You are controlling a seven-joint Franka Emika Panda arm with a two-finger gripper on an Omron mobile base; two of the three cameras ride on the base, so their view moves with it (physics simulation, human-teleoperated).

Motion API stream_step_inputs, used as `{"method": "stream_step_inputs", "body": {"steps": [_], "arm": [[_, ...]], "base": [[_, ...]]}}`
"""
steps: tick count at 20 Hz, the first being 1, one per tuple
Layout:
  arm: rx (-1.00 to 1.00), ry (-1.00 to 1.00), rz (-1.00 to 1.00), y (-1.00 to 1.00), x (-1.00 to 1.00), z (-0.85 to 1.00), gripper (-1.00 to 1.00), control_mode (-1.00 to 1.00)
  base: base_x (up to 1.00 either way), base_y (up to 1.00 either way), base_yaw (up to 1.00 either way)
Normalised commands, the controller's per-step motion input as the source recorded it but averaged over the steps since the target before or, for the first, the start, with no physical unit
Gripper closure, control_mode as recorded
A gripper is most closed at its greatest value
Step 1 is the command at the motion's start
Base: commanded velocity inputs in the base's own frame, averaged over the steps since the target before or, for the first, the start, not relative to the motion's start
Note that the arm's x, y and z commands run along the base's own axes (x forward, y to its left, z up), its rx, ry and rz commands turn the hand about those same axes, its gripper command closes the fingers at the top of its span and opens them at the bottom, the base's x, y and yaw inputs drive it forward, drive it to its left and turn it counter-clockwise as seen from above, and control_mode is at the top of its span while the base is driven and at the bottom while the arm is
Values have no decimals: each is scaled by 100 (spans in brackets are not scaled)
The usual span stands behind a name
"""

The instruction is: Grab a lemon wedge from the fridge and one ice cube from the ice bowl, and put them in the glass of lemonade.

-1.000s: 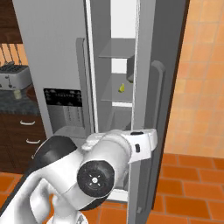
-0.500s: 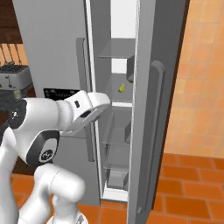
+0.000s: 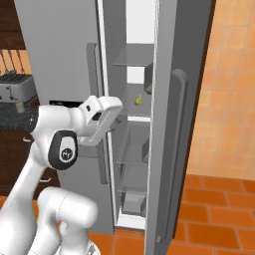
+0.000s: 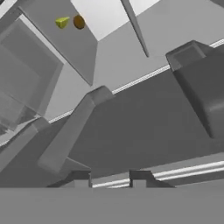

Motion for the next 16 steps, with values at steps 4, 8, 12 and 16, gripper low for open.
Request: {"method": "stream_step_inputs", "body": {"steps": [4, 8, 12, 16], "arm": [[-14, 6, -19, -47, 63, -5, -100, -100], [-15, 16, -20, -36, 92, -9, -100, -100], [-14, 12, -20, -68, 69, -17, -100, -100], [-4, 4, -27, -100, 9, -24, -100, -100]], "base": [[0, 0, 0], [0, 0, 0], [0, 0, 0], [0, 0, 0]]}}
